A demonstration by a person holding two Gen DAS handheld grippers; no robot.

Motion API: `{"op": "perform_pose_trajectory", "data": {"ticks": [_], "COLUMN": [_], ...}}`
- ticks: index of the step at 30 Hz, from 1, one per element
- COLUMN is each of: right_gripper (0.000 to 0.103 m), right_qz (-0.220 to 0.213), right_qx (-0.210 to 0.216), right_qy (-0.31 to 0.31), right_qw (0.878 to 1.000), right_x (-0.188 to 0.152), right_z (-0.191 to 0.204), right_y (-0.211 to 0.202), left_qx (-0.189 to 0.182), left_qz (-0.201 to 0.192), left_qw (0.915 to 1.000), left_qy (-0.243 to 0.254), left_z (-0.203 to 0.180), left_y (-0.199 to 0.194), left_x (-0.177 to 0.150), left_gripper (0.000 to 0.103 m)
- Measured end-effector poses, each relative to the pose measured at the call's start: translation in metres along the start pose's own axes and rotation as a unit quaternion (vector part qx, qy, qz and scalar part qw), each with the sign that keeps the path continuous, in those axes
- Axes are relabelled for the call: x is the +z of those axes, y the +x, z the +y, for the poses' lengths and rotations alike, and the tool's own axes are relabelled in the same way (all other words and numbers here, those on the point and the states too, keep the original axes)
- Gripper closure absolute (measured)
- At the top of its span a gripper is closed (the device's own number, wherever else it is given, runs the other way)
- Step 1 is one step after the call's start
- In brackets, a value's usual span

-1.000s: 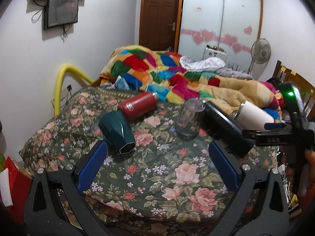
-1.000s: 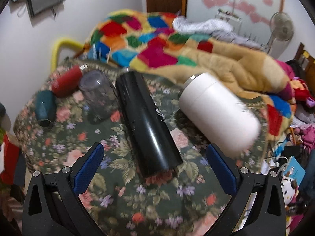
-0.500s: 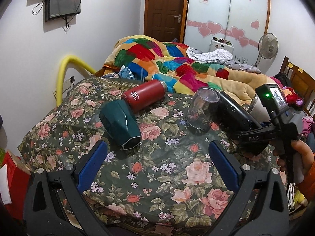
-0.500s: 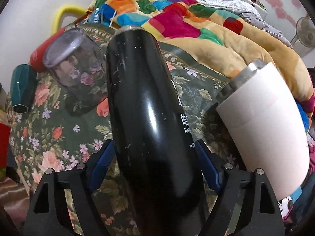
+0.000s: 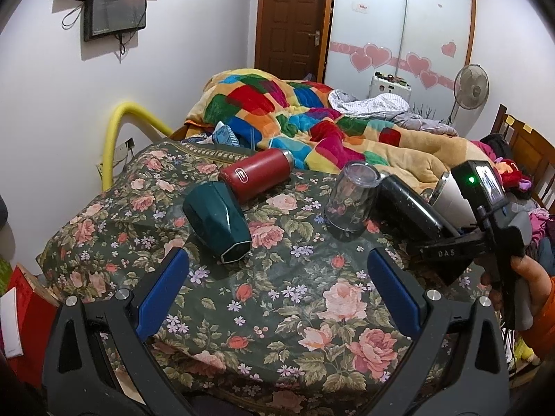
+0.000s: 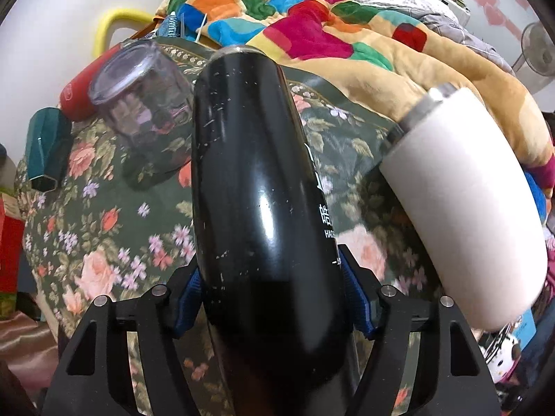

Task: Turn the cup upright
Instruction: 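Lift the black thermos off the bedspread with the right tool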

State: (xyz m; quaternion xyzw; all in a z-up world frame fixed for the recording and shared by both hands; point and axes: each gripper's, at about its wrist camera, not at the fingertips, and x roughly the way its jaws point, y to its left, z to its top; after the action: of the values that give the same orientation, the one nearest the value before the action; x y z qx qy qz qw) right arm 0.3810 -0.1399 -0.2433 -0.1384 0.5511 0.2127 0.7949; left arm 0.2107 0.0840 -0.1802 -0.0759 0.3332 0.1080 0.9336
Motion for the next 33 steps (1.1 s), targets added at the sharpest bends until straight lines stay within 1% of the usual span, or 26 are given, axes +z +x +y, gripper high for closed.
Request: {"op": "perform_pose_trajectory", "data": {"ticks": [5, 9, 17, 22, 27, 33], "right_gripper": [0.038, 0.042, 0.041, 0.041, 0.041, 0.041], "right_qz": [-0.018, -0.035, -0.048, -0.075, -0.091, -0.085], "right_qx": [0.0, 0.004, 0.009, 0.021, 0.033, 0.055], "right_qy": [0.008, 0.013, 0.015, 0.006, -0.021, -0.047], "right_qw": [1.0, 0.999, 0.999, 0.997, 0.995, 0.994], "right_x": [-0.018, -0.028, -0.056, -0.069, -0.076, -0.081], "right_z": [0.002, 0.005, 0.017, 0.038, 0.064, 0.097], "right_y": [-0.024, -0.048, -0.072, -0.092, -0.098, -0.079], "left_qx": [-0.003, -0.013, -0.016, -0.015, -0.011, -0.005], "left_qz": [-0.014, -0.023, -0.048, -0.049, -0.048, -0.04], "left_qw": [0.9999, 0.9997, 0.9987, 0.9987, 0.9988, 0.9991], "left_qy": [0.001, -0.002, 0.002, -0.001, -0.004, -0.011], "left_z": [-0.002, -0.002, -0.001, 0.004, 0.01, 0.022], "left_y": [-0.019, -0.035, -0.069, -0.08, -0.085, -0.087], "left_x": [-0.001, -0.004, -0.011, -0.017, -0.022, -0.027], "left_gripper": [0.0, 0.0, 0.0, 0.0, 0.0, 0.0]}}
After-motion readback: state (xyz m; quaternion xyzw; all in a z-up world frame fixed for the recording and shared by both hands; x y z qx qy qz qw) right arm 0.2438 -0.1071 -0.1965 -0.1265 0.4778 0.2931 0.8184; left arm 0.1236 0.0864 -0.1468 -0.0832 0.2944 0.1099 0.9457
